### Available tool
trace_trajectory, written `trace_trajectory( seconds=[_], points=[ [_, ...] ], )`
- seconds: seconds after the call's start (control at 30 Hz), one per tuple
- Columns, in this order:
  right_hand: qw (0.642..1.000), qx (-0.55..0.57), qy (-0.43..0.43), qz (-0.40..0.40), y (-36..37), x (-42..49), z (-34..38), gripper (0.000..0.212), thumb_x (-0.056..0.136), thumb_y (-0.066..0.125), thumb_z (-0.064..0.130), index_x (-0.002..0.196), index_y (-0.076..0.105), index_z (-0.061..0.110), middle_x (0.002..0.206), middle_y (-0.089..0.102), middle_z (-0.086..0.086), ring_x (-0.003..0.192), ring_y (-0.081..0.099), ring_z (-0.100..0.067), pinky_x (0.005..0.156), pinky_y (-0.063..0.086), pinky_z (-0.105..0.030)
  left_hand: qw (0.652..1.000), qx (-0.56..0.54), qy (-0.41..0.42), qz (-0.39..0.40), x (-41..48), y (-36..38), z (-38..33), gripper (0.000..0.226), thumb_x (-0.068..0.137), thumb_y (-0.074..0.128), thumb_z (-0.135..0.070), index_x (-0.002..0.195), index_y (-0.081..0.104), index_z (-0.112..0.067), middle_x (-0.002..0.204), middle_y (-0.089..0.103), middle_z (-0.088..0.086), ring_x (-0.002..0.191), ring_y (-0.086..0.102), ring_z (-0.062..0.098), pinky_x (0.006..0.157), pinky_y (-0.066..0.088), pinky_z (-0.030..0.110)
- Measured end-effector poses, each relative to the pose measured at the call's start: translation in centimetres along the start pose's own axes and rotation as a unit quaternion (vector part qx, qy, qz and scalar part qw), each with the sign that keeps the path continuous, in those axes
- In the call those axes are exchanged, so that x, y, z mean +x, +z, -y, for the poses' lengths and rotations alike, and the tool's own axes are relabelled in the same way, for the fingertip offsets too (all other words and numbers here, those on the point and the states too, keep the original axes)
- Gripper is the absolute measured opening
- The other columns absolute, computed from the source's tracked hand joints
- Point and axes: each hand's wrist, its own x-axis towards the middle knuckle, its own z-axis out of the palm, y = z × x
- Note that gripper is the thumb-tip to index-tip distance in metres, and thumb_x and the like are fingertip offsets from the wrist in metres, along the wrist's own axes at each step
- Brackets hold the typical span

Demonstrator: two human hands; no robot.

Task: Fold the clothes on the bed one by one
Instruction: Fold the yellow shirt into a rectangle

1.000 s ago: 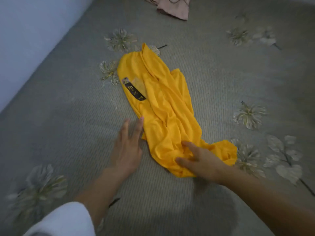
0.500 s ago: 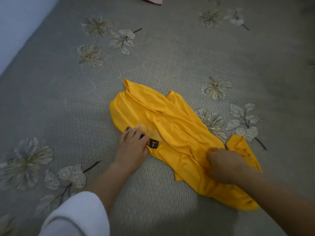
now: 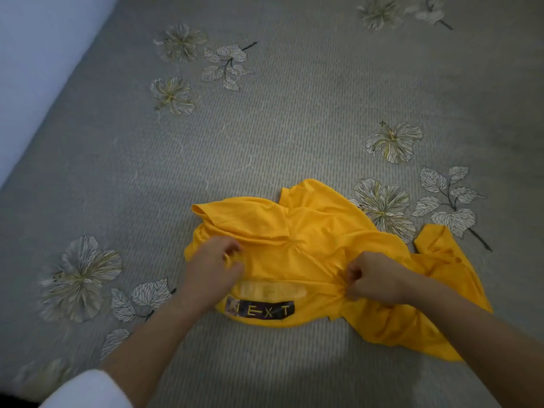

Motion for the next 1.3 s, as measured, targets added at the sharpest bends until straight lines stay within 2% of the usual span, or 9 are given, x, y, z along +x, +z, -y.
trace_trajectory(
  seconds=[0.07, 0.3, 0.53, 0.67, 0.8, 1.0, 1.07, 1.2, 1.3],
  points=[
    [0.999, 0.001, 0.003, -0.050, -0.3, 0.1, 0.4, 0.023, 0.078, 0.066, 0.023, 0.063, 0.051, 0.015, 0.062, 0.049, 0.003, 0.061, 0.046, -0.013, 0.053, 0.033, -0.028, 0.983, 0.017, -0.077, -0.164, 1.4, -0.7, 1.0, 0.047, 0.078, 0.069, -0.017, 0.122, 0.052, -0.020, 0.120, 0.049, 0.004, 0.112, 0.046, 0.023, 0.086, 0.039, 0.036],
    [0.826, 0.336, -0.020, -0.453, -3.5, 0.2, 4.3, 0.018, 0.091, 0.045, 0.012, 0.074, 0.047, 0.007, 0.064, 0.037, 0.000, 0.051, 0.035, -0.001, 0.049, 0.031, -0.021, 0.987, -0.118, -0.108, -0.008, 3.9, -1.7, 3.0, 0.069, 0.084, 0.071, -0.015, 0.144, 0.036, -0.015, 0.144, 0.045, 0.010, 0.127, 0.046, 0.029, 0.102, 0.041, 0.044],
    [0.760, 0.392, -0.035, -0.518, -10.2, 0.2, 5.4, 0.009, 0.095, 0.050, 0.025, 0.101, 0.052, 0.019, 0.080, 0.052, 0.005, 0.070, 0.046, -0.007, 0.051, 0.041, -0.012, 0.786, -0.600, -0.144, 0.034, 5.4, -8.9, -0.8, 0.020, 0.081, 0.064, -0.029, 0.100, 0.063, -0.023, 0.084, 0.063, -0.005, 0.066, 0.063, 0.004, 0.056, 0.055, 0.019],
    [0.834, 0.363, -0.036, -0.413, -10.0, 1.0, 6.2, 0.057, 0.092, 0.060, 0.030, 0.144, 0.035, 0.025, 0.145, 0.041, 0.004, 0.123, 0.040, -0.009, 0.098, 0.038, -0.032, 0.786, -0.600, -0.147, 0.010, 6.4, -9.4, -1.6, 0.033, 0.093, 0.056, -0.026, 0.125, 0.050, -0.021, 0.107, 0.063, 0.004, 0.095, 0.064, 0.017, 0.078, 0.054, 0.030],
    [0.900, 0.176, -0.052, -0.394, -4.7, 1.5, 6.2, 0.035, 0.090, 0.060, 0.017, 0.124, 0.056, 0.017, 0.116, 0.053, 0.003, 0.116, 0.050, -0.019, 0.087, 0.038, -0.028, 0.896, -0.395, -0.202, -0.025, 6.3, -5.5, -0.2, 0.042, 0.093, 0.058, -0.015, 0.133, 0.047, -0.011, 0.096, 0.059, 0.005, 0.092, 0.058, 0.018, 0.076, 0.048, 0.033],
    [0.965, -0.154, -0.009, -0.214, 2.3, 2.3, 6.0, 0.041, 0.089, 0.056, 0.047, 0.124, 0.048, 0.027, 0.121, 0.045, 0.003, 0.118, 0.042, -0.021, 0.091, 0.037, -0.036, 0.885, -0.397, -0.244, 0.007, 7.5, -0.8, 0.2, 0.065, 0.086, 0.070, -0.029, 0.139, 0.037, -0.010, 0.096, 0.065, 0.008, 0.085, 0.066, 0.017, 0.070, 0.053, 0.030],
    [0.960, 0.005, -0.052, -0.277, 1.6, 2.2, 5.7, 0.010, 0.093, 0.056, 0.027, 0.101, 0.060, 0.024, 0.098, 0.057, 0.007, 0.099, 0.054, -0.017, 0.079, 0.040, -0.029, 0.883, -0.406, -0.235, 0.005, 8.1, 0.0, -0.7, 0.043, 0.088, 0.068, -0.024, 0.124, 0.054, -0.006, 0.084, 0.065, 0.002, 0.071, 0.063, 0.012, 0.060, 0.051, 0.022],
    [0.775, 0.543, 0.033, -0.322, -2.6, 0.0, 3.4, 0.009, 0.083, 0.061, 0.012, 0.079, 0.069, 0.015, 0.082, 0.068, 0.001, 0.085, 0.060, -0.020, 0.082, 0.047, -0.036, 0.959, -0.270, -0.072, -0.055, 7.3, 0.5, -3.9, 0.025, 0.085, 0.069, -0.029, 0.100, 0.067, -0.009, 0.097, 0.056, -0.004, 0.093, 0.054, 0.013, 0.077, 0.044, 0.020],
    [0.656, 0.622, 0.185, -0.386, -3.8, -1.6, -0.2, 0.015, 0.085, 0.054, 0.025, 0.079, 0.060, 0.013, 0.078, 0.055, -0.005, 0.077, 0.053, -0.018, 0.071, 0.045, -0.038, 0.961, -0.151, 0.232, -0.025, 2.9, 1.3, -8.1, 0.030, 0.080, 0.066, -0.045, 0.094, 0.069, -0.018, 0.122, 0.044, -0.006, 0.121, 0.039, 0.015, 0.099, 0.034, 0.031]
  ],
)
